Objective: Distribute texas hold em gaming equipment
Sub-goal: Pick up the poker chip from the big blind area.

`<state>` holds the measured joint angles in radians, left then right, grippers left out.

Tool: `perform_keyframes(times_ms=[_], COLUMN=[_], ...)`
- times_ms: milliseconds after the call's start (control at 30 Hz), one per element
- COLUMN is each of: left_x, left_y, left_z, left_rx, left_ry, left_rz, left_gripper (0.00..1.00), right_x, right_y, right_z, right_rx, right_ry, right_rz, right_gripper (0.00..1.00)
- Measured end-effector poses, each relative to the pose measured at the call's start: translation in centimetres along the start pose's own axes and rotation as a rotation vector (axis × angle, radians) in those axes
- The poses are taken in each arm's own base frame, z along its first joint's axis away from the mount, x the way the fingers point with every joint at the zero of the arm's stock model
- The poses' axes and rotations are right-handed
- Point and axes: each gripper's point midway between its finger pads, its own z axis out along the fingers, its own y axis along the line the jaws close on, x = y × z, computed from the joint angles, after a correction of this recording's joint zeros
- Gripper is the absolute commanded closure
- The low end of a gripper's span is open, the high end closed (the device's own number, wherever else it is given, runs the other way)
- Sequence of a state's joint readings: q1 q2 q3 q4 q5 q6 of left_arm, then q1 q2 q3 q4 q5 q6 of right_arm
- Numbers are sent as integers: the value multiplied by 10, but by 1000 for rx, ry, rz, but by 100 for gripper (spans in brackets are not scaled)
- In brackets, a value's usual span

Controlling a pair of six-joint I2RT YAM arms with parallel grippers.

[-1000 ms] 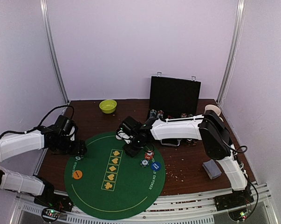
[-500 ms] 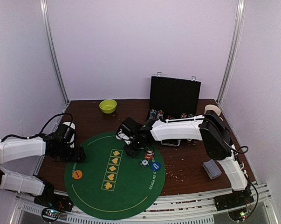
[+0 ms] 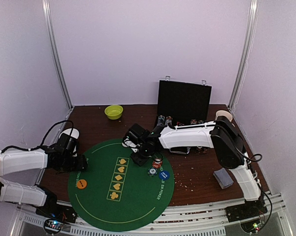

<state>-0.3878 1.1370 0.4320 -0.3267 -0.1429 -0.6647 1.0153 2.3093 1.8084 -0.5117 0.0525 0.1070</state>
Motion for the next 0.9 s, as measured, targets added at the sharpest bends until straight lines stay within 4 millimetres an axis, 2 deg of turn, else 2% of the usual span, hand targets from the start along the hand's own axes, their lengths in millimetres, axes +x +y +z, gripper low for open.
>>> perform_keyframes(times_ms=[100, 200, 467, 733, 900], left_x=[-1, -2, 2, 25, 20], left_y=[0, 0, -1, -8, -5], left_z=[0, 0, -6, -14, -24], left_rx=[-1, 1, 17, 56, 0], left_ry=[-4, -7, 5, 135, 173], left_rz=[1, 6, -2, -68, -93], left_gripper=[69, 73, 92, 94, 83], right_x=[0, 3, 6, 9, 11], right_y=[0, 0, -1, -2, -3], right_z=[-3, -3, -4, -5, -6], right_rx=[3, 10, 14, 17, 18], right_ry=[-4, 3, 4, 1, -3], right_rz=[-9, -13, -14, -12, -12], right_gripper=[61, 60, 61, 61, 61])
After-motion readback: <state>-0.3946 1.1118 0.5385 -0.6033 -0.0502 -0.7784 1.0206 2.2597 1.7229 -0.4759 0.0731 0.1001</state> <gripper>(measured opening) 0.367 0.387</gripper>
